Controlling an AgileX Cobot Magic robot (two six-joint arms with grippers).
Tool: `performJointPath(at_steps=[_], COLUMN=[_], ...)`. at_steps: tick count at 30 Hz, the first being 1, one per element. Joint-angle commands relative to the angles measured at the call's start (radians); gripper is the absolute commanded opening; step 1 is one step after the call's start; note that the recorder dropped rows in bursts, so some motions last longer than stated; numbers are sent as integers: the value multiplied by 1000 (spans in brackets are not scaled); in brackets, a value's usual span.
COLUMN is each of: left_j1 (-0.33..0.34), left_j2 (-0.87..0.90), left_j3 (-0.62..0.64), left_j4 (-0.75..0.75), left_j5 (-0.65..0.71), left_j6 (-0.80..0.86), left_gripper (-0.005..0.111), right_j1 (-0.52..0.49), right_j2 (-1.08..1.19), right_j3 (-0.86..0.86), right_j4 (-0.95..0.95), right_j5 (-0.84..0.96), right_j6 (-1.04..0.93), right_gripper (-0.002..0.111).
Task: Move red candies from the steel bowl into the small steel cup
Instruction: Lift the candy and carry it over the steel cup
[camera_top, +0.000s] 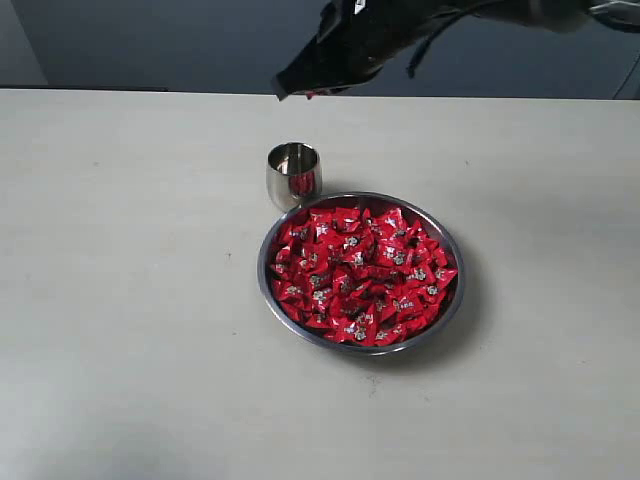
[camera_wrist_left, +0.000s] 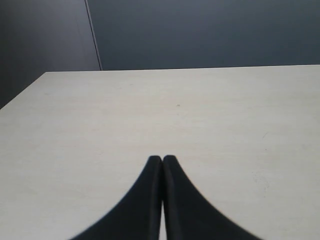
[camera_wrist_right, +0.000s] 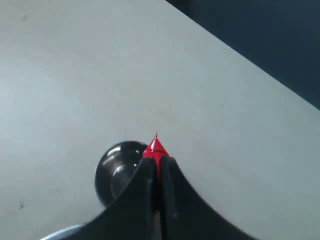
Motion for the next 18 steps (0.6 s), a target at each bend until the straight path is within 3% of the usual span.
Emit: performJointPath(at_steps=[1,9,18], left_j1=[-5,-5,-5], left_j2=[-4,-4,-4], left_j3=[4,4,4], left_j4=[6,6,6], left_j5=[-2,-2,-2], left_j6=[-3,-3,-3], left_gripper=[0,0,0], right_j1=[1,1,1], right_j2=[120,277,327], right_j3=[-180,-445,-465], right_j4=[53,59,29], right_j5=[107,333,409], right_j6=[-26,-23,-14], right_gripper=[-1,-1,-1])
